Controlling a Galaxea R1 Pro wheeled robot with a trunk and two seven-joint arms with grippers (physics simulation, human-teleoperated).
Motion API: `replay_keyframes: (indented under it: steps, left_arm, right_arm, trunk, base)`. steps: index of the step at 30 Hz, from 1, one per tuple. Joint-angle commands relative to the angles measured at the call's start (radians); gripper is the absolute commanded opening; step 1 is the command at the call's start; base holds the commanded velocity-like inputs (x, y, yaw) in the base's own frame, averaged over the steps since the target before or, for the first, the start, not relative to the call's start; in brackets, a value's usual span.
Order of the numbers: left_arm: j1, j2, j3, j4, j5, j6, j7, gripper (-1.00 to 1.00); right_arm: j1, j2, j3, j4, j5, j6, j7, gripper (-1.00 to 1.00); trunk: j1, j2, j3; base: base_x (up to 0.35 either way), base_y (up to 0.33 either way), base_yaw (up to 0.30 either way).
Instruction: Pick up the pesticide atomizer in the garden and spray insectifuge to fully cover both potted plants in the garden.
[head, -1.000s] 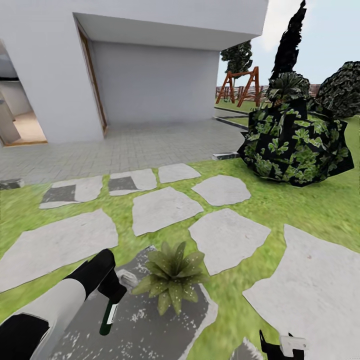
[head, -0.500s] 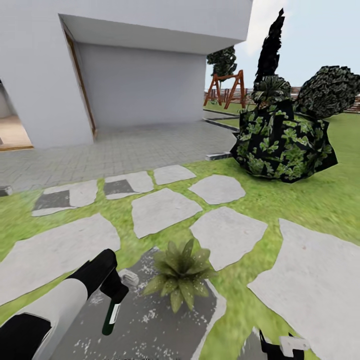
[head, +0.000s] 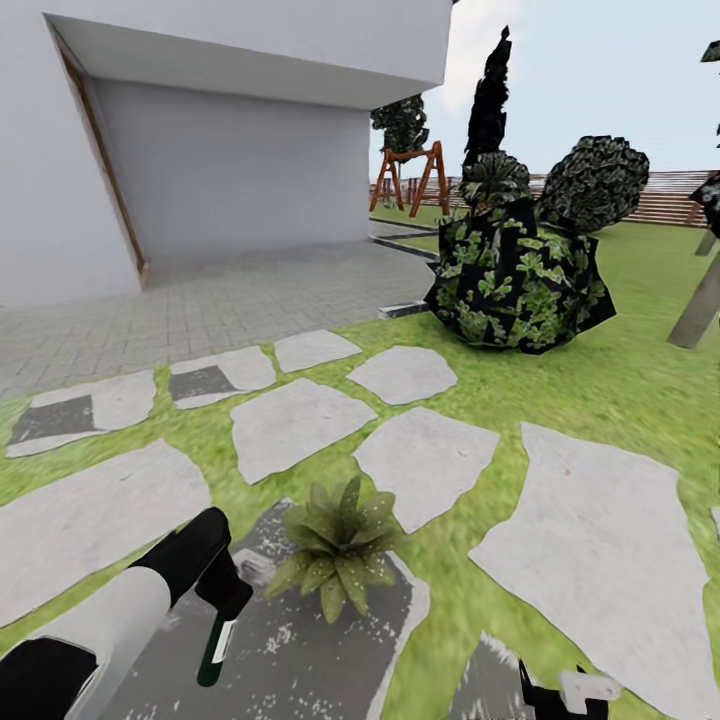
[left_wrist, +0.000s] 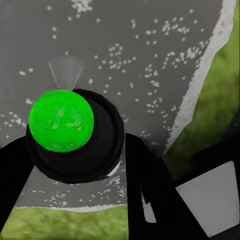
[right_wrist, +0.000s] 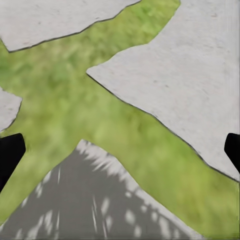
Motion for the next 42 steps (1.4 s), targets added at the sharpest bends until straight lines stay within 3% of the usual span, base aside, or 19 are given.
replay_keyframes:
  steps: [1, 9, 33, 38, 39, 42]
  left_arm:
    - [0.000, 0.001, -0.003, -0.002, -0.008, 0.002, -0.010, -1.00]
    - [0.000, -0.004, -0.005, -0.003, -0.009, 0.002, -0.010, -1.00]
    - [0.000, -0.015, -0.001, -0.004, -0.006, 0.001, -0.011, -1.00]
    - [-0.002, -0.016, -0.066, -0.004, -0.004, -0.006, -0.021, -1.00]
    - [-0.008, -0.016, -0.086, -0.006, -0.005, -0.009, -0.077, -1.00]
    - [-0.012, -0.008, -0.141, -0.014, -0.009, -0.011, -0.166, -1.00]
  right_arm:
    - [-0.001, 0.000, -0.006, 0.001, 0.003, -0.004, 0.001, 1.00]
    - [0.000, 0.000, -0.006, 0.001, 0.003, -0.003, 0.001, 1.00]
    - [0.000, 0.000, -0.006, 0.001, 0.003, -0.003, 0.001, 1.00]
    - [-0.001, 0.000, -0.006, 0.001, 0.003, -0.003, 0.001, 1.00]
    - [-0.001, 0.000, -0.006, 0.001, 0.003, -0.003, 0.001, 1.00]
    - [-0.001, 0.000, -0.006, 0.001, 0.003, -0.004, 0.001, 1.00]
  trunk:
    - [0.000, 0.000, -0.001]
    - [0.000, 0.000, -0.001]
    - [0.000, 0.000, -0.001]
    - [0.000, 0.000, -0.001]
    - [0.000, 0.000, -0.001]
    - [0.000, 0.000, -0.001]
  base:
    - [0.000, 0.271, -0.032]
    - [0.000, 0.298, -0.033]
    - [-0.008, 0.269, -0.280]
    - [-0.003, 0.008, -0.070]
    - [0.000, 0.001, -0.006]
    - [0.000, 0.000, -0.002]
